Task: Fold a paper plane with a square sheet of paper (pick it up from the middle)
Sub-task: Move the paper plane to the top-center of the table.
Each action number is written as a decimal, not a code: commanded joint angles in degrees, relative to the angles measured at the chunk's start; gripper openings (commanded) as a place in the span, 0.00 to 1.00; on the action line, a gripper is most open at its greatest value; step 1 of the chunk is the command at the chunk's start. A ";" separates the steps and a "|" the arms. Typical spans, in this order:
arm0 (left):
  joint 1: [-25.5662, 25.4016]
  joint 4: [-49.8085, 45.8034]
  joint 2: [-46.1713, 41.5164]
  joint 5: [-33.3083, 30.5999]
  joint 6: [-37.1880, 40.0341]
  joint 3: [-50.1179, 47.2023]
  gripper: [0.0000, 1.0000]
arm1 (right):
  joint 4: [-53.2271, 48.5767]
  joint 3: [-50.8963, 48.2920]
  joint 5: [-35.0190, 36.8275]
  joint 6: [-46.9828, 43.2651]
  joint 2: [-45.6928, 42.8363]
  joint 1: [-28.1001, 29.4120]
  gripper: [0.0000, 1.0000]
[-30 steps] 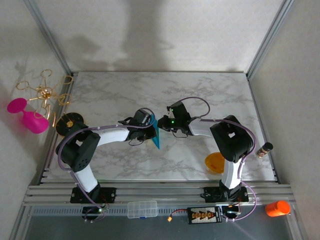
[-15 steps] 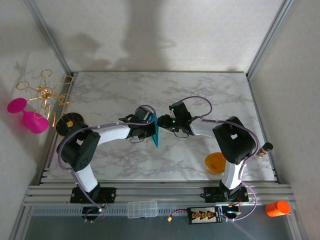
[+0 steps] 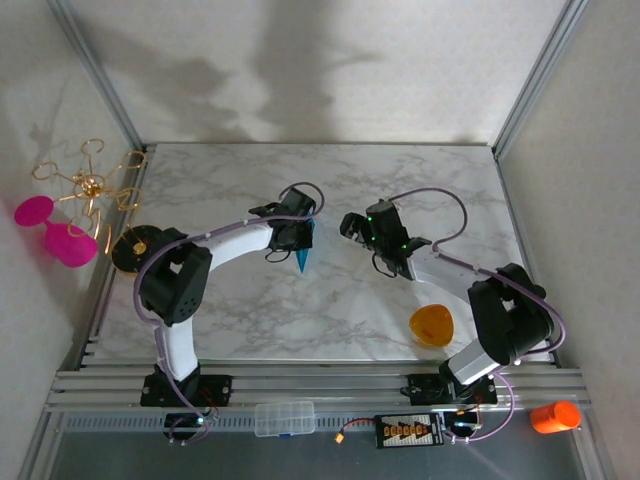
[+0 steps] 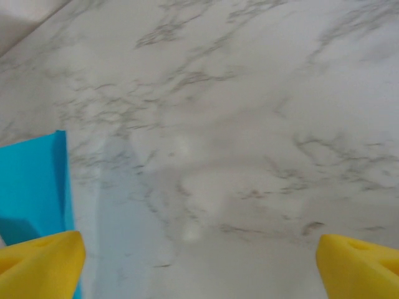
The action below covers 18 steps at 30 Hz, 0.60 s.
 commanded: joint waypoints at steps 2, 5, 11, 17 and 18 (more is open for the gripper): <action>0.52 -6.01 2.83 -3.89 2.78 4.14 0.07 | -0.62 -2.01 5.55 0.22 -2.68 -0.85 0.98; 0.52 -6.93 4.31 -3.51 2.87 4.93 0.09 | -1.32 -1.93 5.06 0.44 -2.95 -1.13 0.98; 0.52 -6.93 6.38 -2.76 2.54 6.16 0.13 | 0.60 -2.93 1.69 0.86 -3.15 -1.33 0.96; 0.47 -6.80 7.26 -2.82 2.54 6.26 0.17 | 2.63 -3.70 -0.86 2.03 -2.78 -1.37 0.95; 0.47 -6.71 7.38 -2.82 2.48 6.10 0.17 | 2.67 -3.69 -1.07 2.14 -2.58 -1.38 0.95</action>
